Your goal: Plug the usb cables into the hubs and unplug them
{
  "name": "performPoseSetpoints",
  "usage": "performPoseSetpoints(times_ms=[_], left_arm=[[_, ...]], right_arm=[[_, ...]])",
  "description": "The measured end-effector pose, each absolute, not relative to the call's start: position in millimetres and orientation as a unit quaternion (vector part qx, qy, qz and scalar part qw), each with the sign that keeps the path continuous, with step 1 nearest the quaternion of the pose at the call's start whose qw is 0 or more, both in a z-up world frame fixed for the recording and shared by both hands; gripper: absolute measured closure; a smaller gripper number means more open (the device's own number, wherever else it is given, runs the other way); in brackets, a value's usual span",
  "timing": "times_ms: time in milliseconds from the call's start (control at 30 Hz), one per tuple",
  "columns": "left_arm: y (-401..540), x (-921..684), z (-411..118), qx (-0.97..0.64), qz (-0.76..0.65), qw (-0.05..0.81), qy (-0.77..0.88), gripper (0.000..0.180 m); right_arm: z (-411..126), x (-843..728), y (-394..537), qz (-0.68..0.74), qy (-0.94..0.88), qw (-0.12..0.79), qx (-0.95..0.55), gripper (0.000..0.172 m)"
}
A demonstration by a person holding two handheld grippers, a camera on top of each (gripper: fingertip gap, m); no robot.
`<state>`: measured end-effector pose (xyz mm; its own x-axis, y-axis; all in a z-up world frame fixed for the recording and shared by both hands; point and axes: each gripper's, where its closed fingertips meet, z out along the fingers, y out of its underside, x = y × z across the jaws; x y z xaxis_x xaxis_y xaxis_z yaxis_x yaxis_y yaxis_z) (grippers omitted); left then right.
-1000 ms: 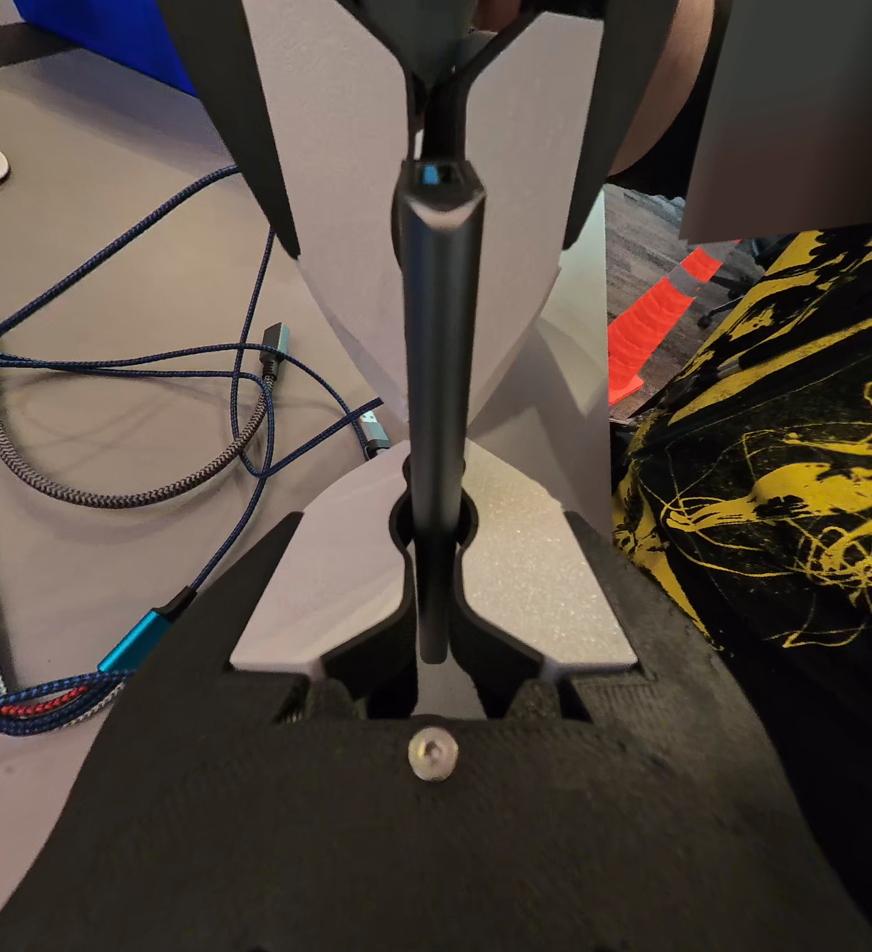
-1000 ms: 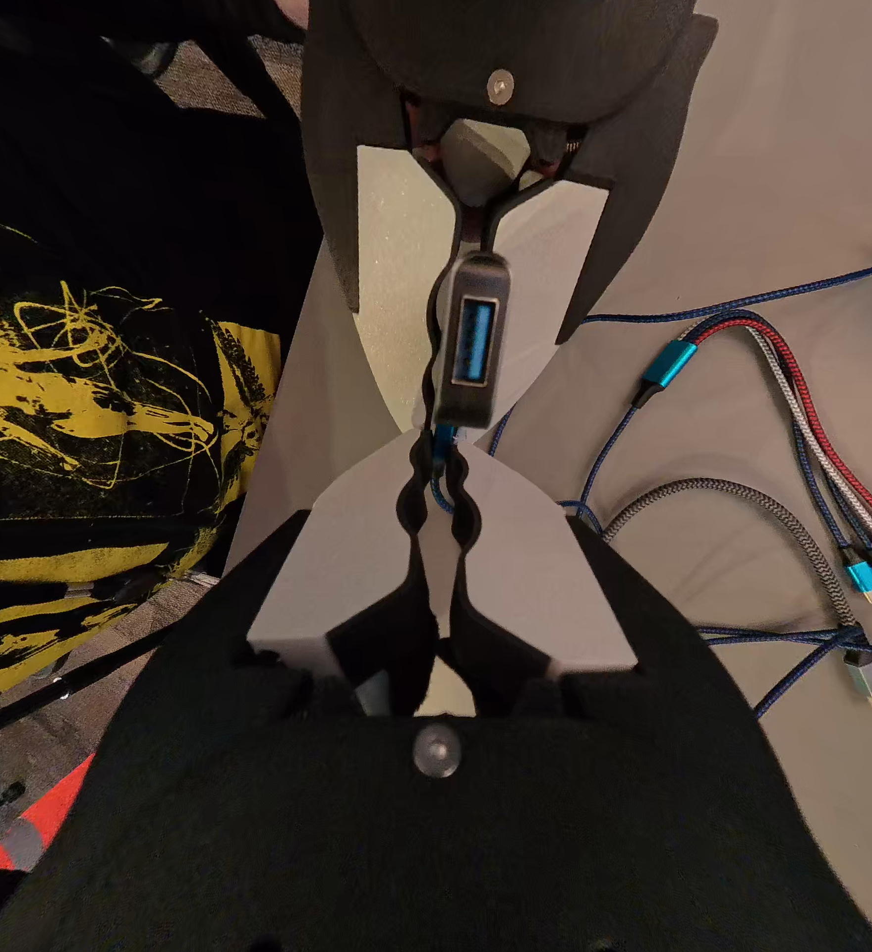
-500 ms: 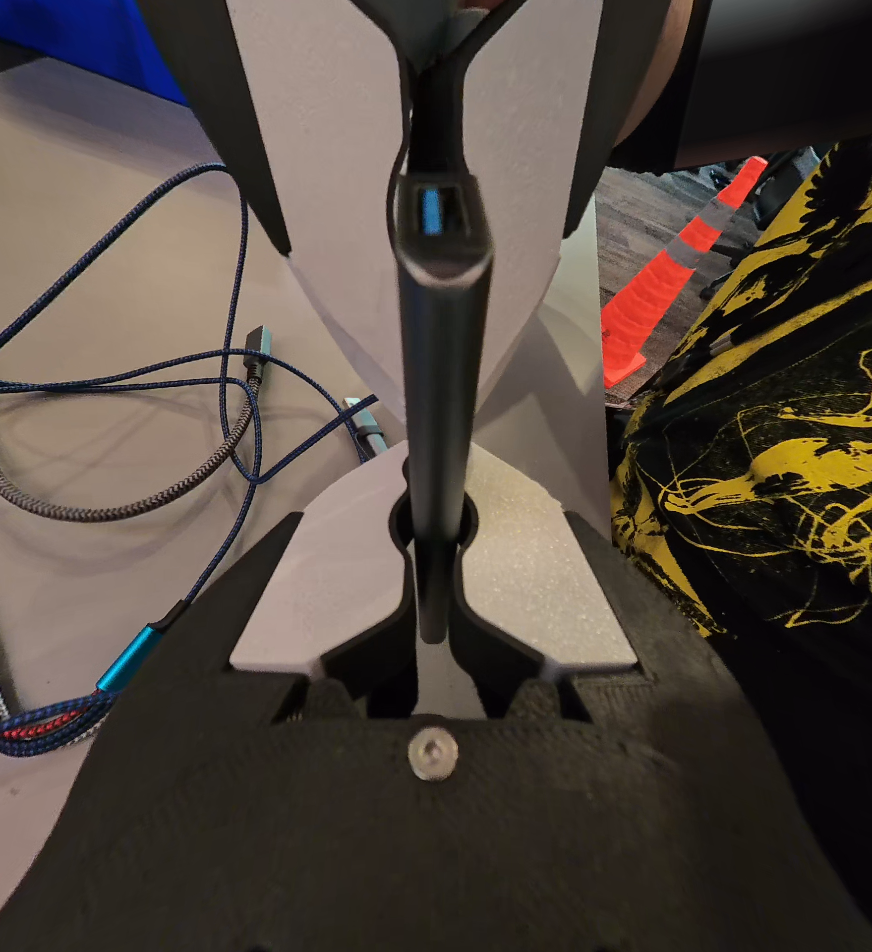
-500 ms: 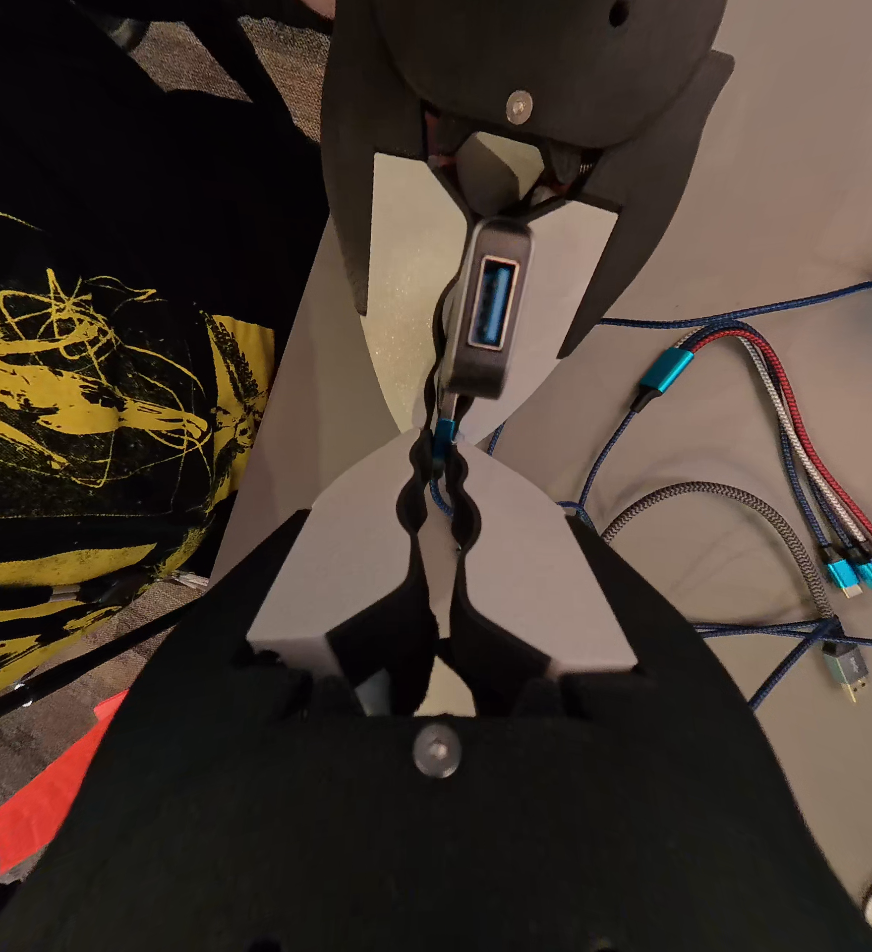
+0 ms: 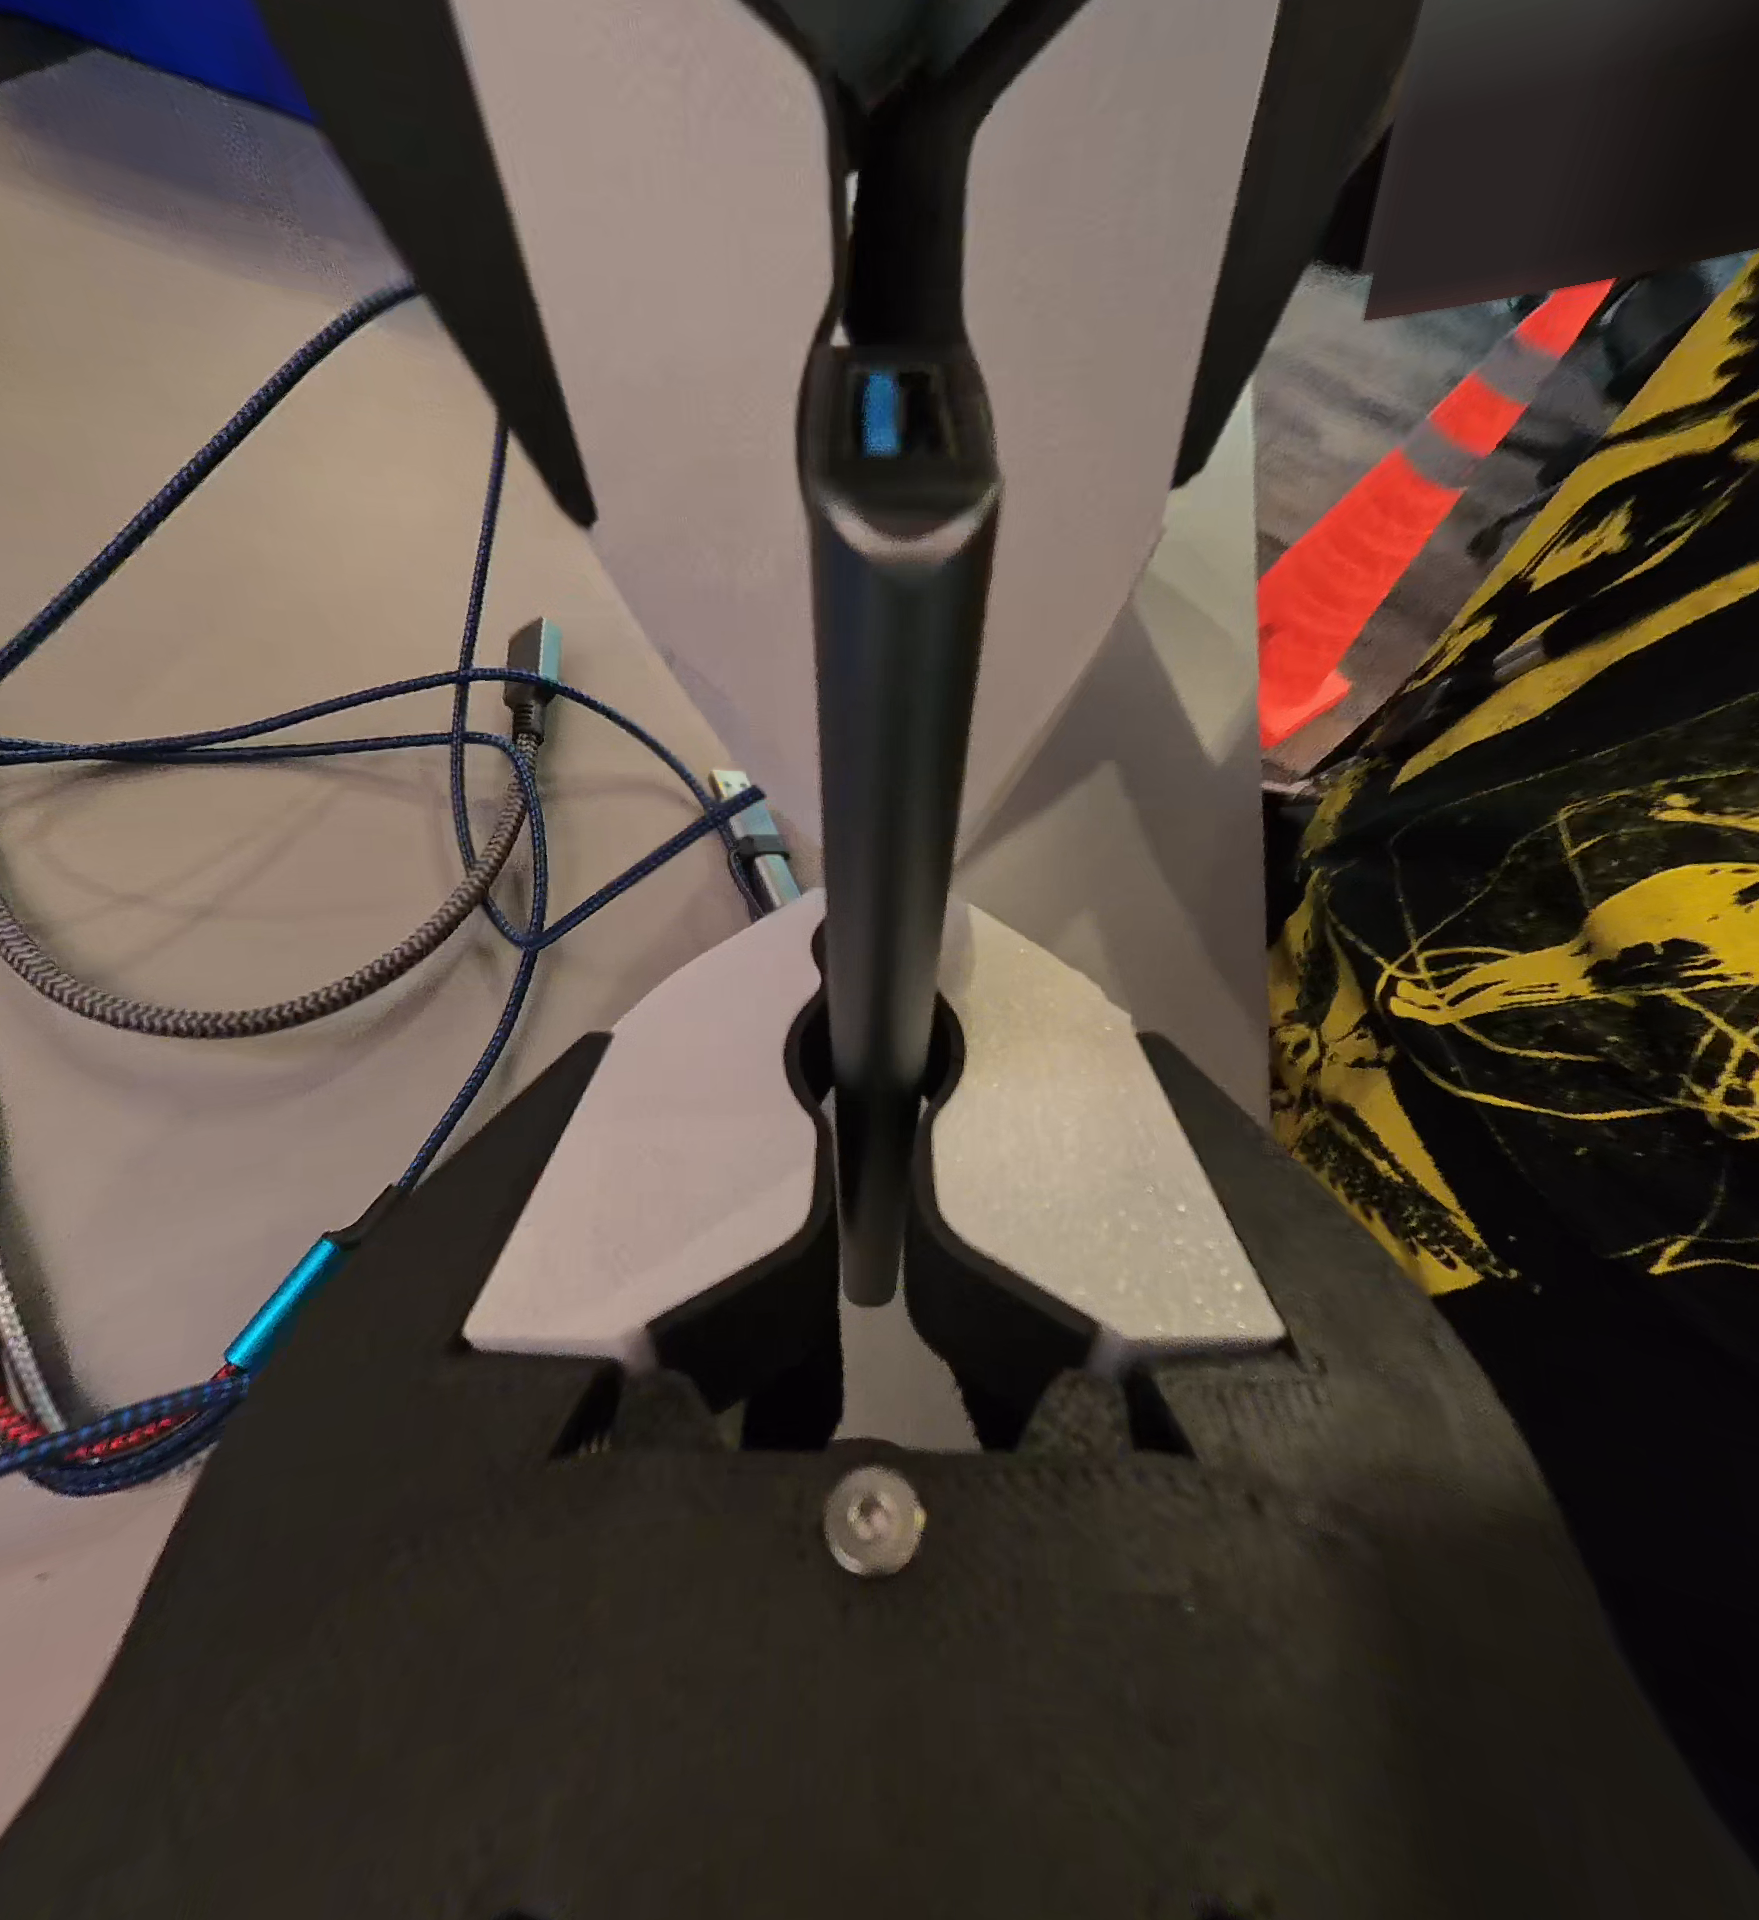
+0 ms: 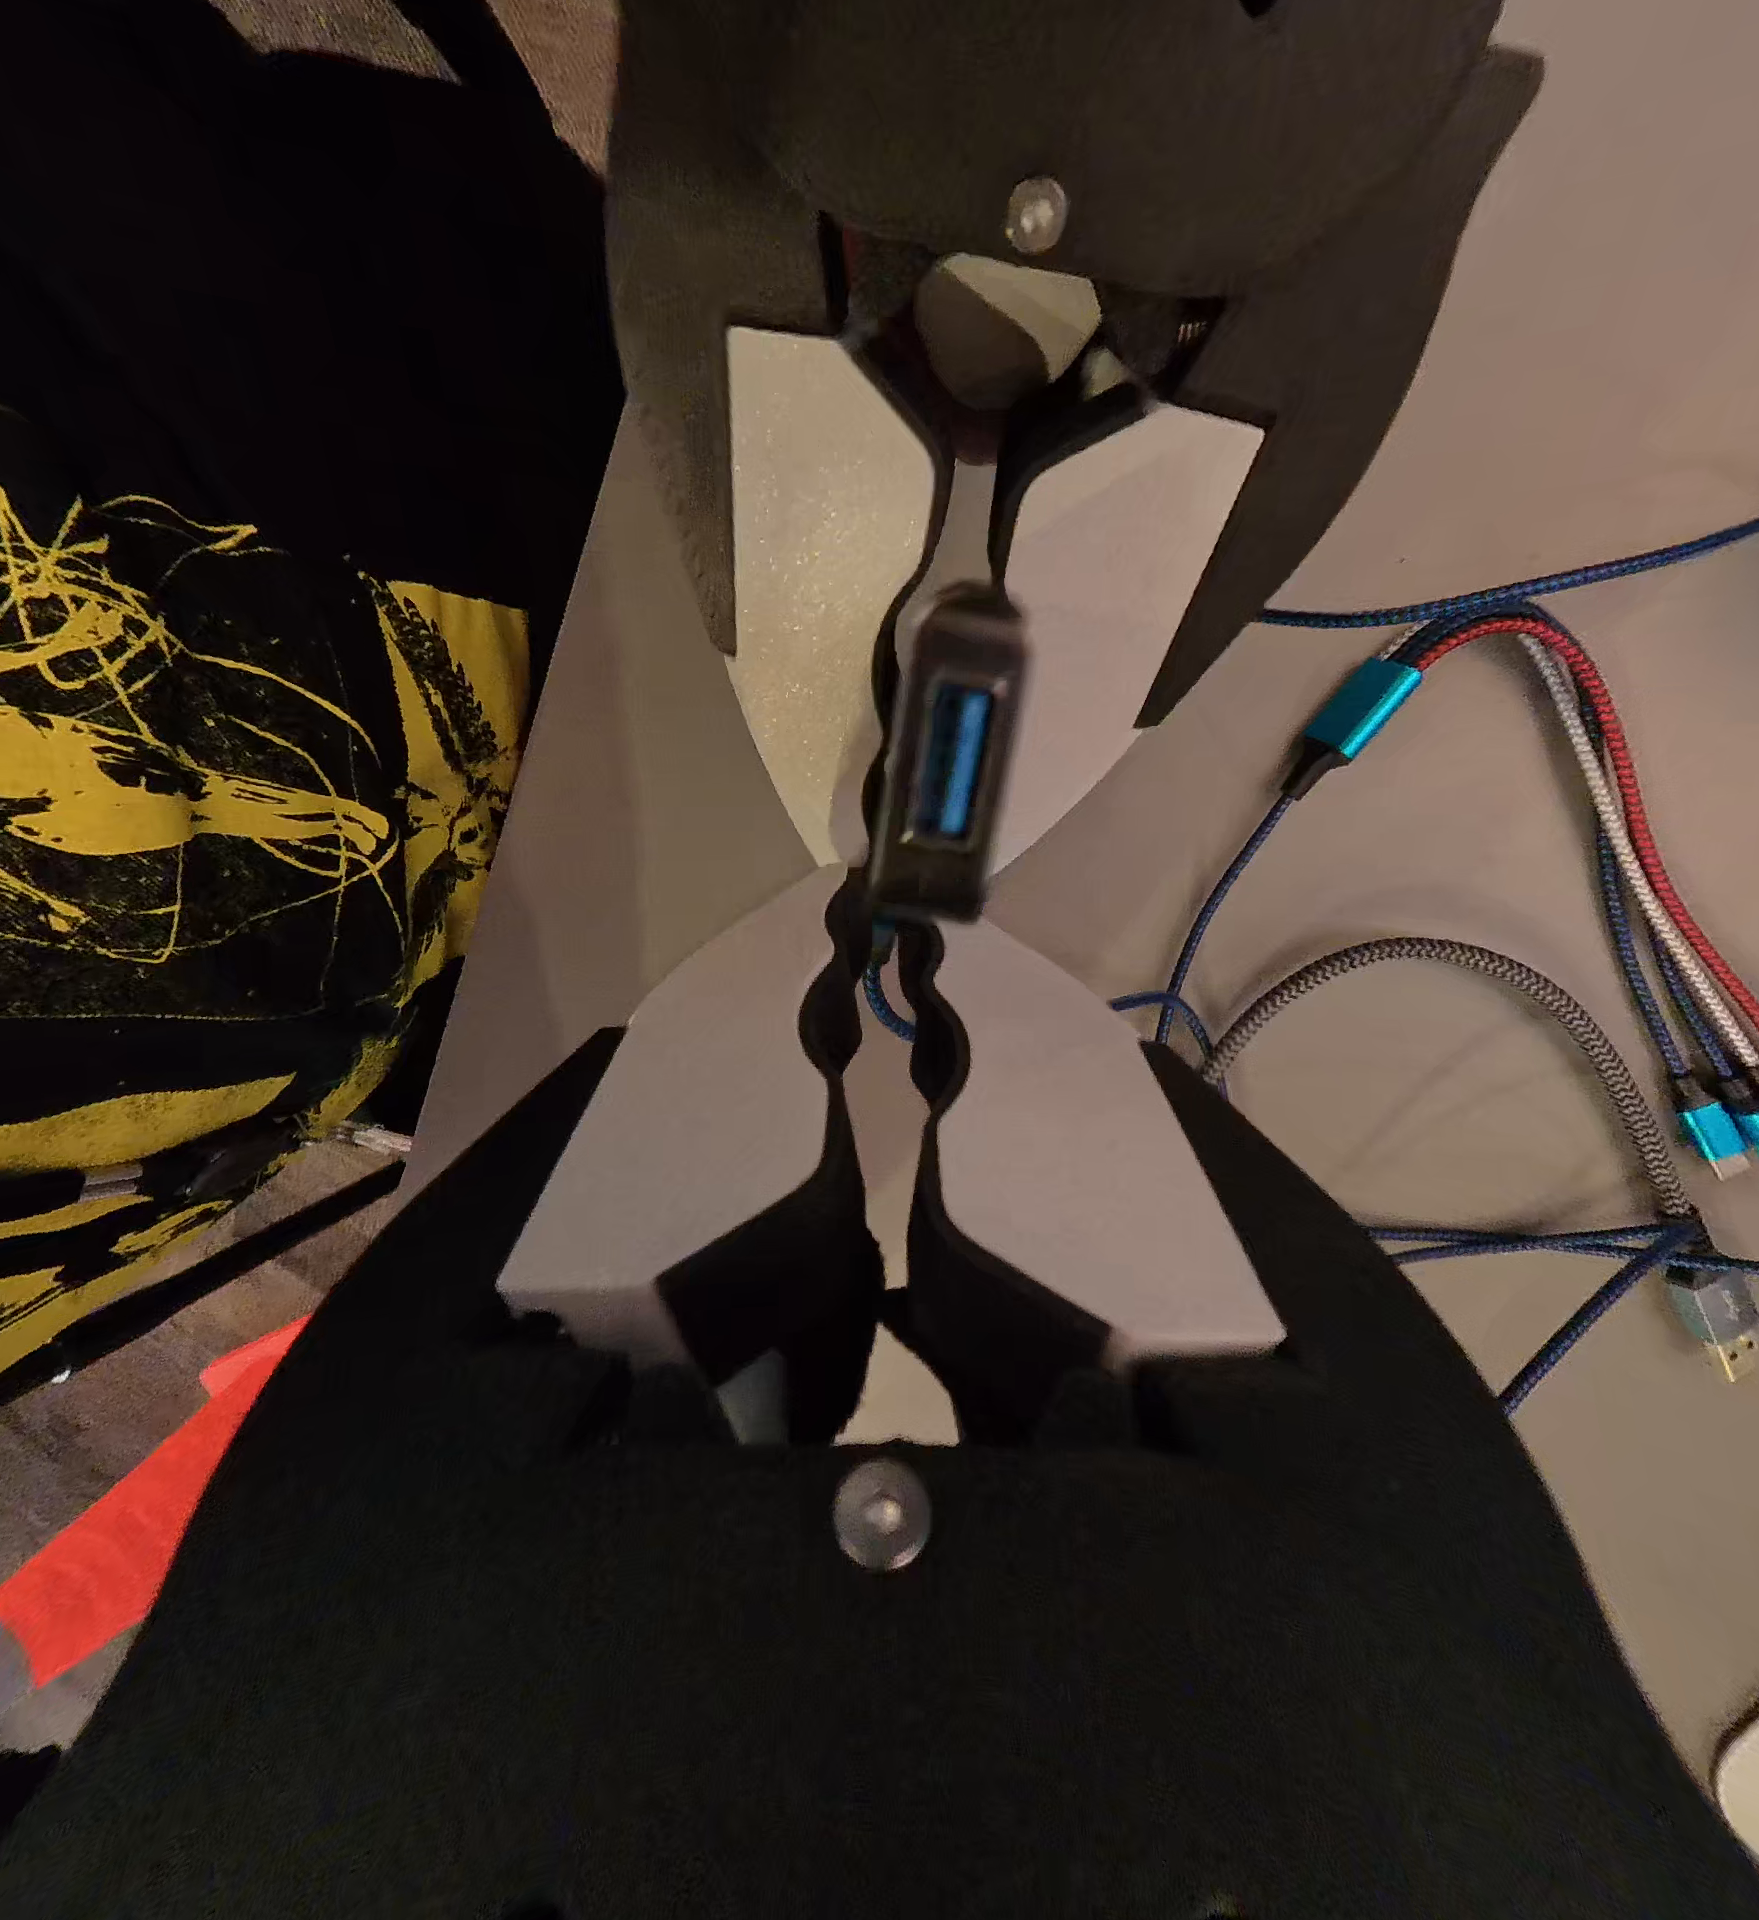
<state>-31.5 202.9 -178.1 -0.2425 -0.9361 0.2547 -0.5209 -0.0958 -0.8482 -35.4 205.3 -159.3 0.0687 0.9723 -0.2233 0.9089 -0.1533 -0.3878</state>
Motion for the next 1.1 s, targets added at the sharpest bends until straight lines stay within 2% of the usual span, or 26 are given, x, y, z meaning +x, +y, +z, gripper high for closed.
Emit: performPoseSetpoints(times_ms=[33,400,867,1100], left_arm=[[204.9,-31.1,-176.5,-0.575,-0.47,0.226,0.63,0.171],[197.9,-31.0,-163.3,-0.552,-0.514,0.22,0.619,0.172],[209.6,-27.7,-169.4,-0.582,-0.493,0.227,0.605,0.171],[213.0,-27.7,-163.1,-0.579,-0.508,0.237,0.592,0.172]], right_arm=[[-156.9,-36.1,206.7,0.224,-0.643,0.082,-0.727,0.166],[-139.4,-40.3,206.0,0.263,-0.643,0.107,-0.711,0.167],[-146.1,-36.4,215.4,0.174,-0.618,0.13,-0.755,0.167],[-140.3,-39.9,219.8,0.247,-0.587,0.172,-0.752,0.167]])
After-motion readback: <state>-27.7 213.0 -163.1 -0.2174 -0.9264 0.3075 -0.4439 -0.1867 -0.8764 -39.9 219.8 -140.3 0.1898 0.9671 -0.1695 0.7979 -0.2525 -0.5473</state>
